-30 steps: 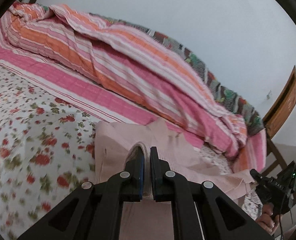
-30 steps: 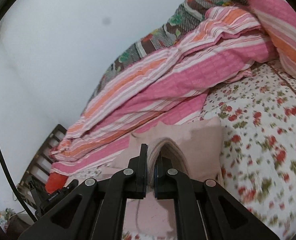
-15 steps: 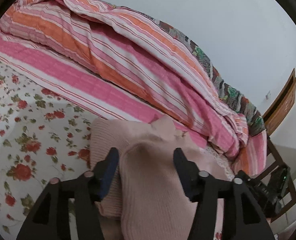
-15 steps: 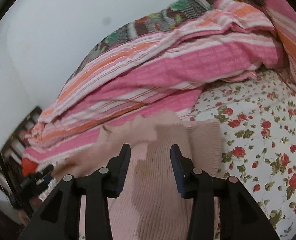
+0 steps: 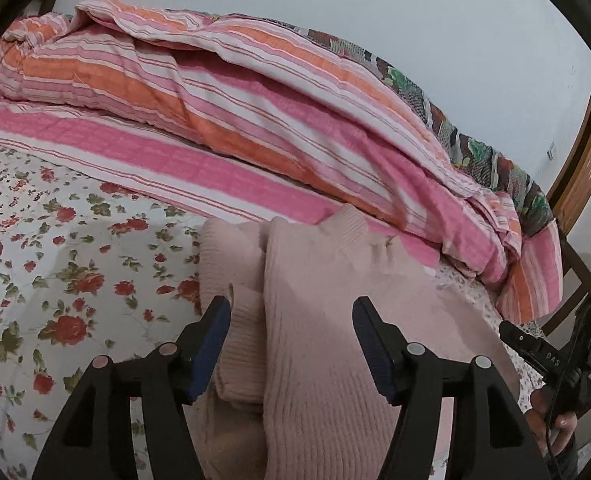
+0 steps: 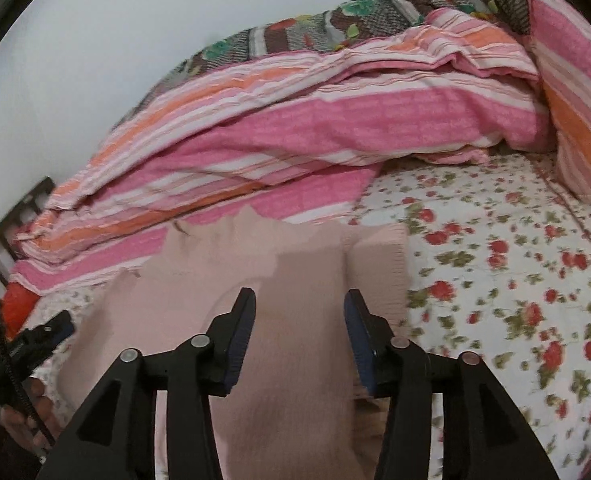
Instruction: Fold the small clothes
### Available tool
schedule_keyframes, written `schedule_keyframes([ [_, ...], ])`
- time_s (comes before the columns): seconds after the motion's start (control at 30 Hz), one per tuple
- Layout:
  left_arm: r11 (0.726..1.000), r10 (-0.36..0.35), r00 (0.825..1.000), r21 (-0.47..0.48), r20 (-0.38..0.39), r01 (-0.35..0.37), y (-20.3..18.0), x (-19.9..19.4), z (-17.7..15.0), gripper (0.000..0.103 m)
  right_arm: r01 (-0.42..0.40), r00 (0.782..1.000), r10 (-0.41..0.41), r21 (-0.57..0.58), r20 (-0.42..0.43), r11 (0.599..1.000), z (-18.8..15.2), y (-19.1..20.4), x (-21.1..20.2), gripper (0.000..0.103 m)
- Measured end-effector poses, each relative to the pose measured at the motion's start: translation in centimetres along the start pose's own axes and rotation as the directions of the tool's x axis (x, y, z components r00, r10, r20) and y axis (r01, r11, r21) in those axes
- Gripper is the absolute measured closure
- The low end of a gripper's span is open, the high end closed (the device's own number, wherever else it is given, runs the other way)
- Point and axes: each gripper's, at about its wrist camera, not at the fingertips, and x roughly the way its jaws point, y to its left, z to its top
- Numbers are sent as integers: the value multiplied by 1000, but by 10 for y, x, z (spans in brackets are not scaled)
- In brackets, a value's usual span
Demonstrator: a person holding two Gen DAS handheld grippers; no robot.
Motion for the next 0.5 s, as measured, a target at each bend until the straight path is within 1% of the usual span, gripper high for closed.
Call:
schedule_keyframes([
  [0.07,1000,8,1000,-5,-8,-8,1,3,0,42,7,1000,-7,11,-16,1000,-1,-4,3,57],
  [0.17,998,51,997,-19,-53,-52,5,15,-1,42,34,997,-32,19,-70,999,-2,-9,13,57],
  [0.27,996,80,993,-30,-87,-83,9,24,-3,42,39,996,-37,15,-85,999,-3,-11,16,57],
  [0.43,997,71,994,-32,-85,-74,10,22,-4,42,43,995,-45,-22,-86,999,-3,-8,13,57],
  [0.5,997,77,992,-20,-95,-80,9,22,-6,42,33,995,-35,-21,-91,999,-3,-8,11,55],
])
